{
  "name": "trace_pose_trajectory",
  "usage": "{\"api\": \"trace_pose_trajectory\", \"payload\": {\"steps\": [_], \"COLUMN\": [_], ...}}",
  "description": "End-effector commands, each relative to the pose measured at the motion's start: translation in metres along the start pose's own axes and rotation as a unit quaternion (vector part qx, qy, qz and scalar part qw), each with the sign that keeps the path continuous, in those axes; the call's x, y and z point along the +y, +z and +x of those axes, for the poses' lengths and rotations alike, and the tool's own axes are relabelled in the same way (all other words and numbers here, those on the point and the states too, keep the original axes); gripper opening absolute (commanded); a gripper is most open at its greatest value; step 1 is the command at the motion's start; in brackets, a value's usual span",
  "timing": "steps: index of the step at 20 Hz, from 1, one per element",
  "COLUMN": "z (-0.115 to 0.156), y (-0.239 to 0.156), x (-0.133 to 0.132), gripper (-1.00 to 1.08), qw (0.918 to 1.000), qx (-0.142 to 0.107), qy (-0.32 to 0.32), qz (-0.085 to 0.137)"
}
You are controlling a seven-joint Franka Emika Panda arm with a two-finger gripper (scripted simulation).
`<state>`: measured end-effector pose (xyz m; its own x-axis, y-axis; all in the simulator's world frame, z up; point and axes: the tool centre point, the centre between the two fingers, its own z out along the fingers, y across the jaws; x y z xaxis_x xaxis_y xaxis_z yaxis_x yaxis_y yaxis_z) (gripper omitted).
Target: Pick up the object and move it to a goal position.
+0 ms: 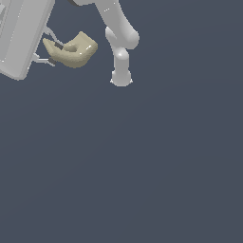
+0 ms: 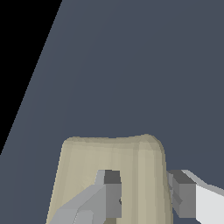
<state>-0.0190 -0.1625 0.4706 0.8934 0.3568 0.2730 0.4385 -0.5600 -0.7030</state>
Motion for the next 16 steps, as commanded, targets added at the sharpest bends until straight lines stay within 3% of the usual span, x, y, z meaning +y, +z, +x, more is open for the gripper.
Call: {"api": "trace_pose_trajectory", "payload": {"steps": [1, 16], "z": [-0.001, 0.000], "y": [-0.012, -0.038], "x": [-0.005, -0.015], "gripper": [-1.00, -1.00], "qw": [1.0000, 1.0000], "qx": [0.000, 0.001], "qy": [0.000, 0.000], "qz": [0.001, 0.002]}}
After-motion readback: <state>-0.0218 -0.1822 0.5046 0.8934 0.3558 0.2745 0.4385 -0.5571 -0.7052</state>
